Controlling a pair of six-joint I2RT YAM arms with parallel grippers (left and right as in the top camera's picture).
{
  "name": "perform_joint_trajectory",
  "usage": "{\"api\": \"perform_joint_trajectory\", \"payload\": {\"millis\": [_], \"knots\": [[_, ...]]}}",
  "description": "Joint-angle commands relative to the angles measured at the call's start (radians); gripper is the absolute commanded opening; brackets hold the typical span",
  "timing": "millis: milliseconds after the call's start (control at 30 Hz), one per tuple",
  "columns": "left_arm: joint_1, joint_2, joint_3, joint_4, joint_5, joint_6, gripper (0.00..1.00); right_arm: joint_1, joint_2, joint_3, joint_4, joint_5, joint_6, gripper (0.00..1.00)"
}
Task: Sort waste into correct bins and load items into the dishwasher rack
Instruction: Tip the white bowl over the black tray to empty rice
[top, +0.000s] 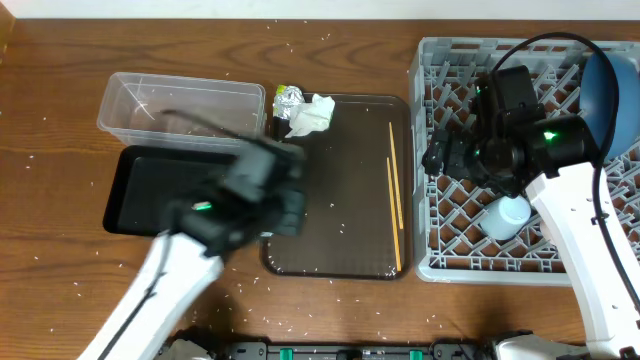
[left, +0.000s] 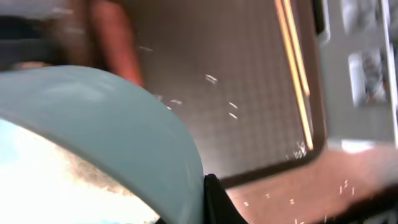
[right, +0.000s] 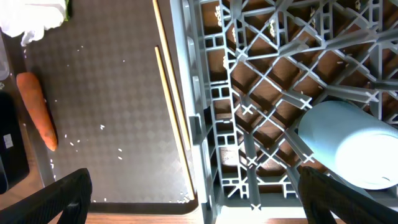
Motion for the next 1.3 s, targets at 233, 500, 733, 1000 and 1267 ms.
{"api": "perform_joint_trajectory", "payload": {"millis": [233,500,733,1000,1267], "knots": [[0.624,-0.014,-0.094,0.089,0.626,0.255,0.06,-0.01,-0.01,0.006,-0.002,0.003,0.006,0.99],[0.955,0.178,-0.31,0.461,1.3,0.334,0.07,-0.01,-0.01,0.006,-0.009,0.003,0.006,0.99],[1.092,0.266,-0.391,0.475,1.384,0.441,0.06,-0.01,-0.01,0.005,-0.01,0.003,0.006,0.99],[1.102,0.266,-0.402,0.467,1.385,0.477,0.06,-0.01,-0.01,0.005,-0.01,0.003,0.006,0.98],[1.102,0.266,-0.427,0.469,1.382,0.56,0.06,-0.01,-0.01,0.006,-0.01,0.003,0.006,0.99]]}}
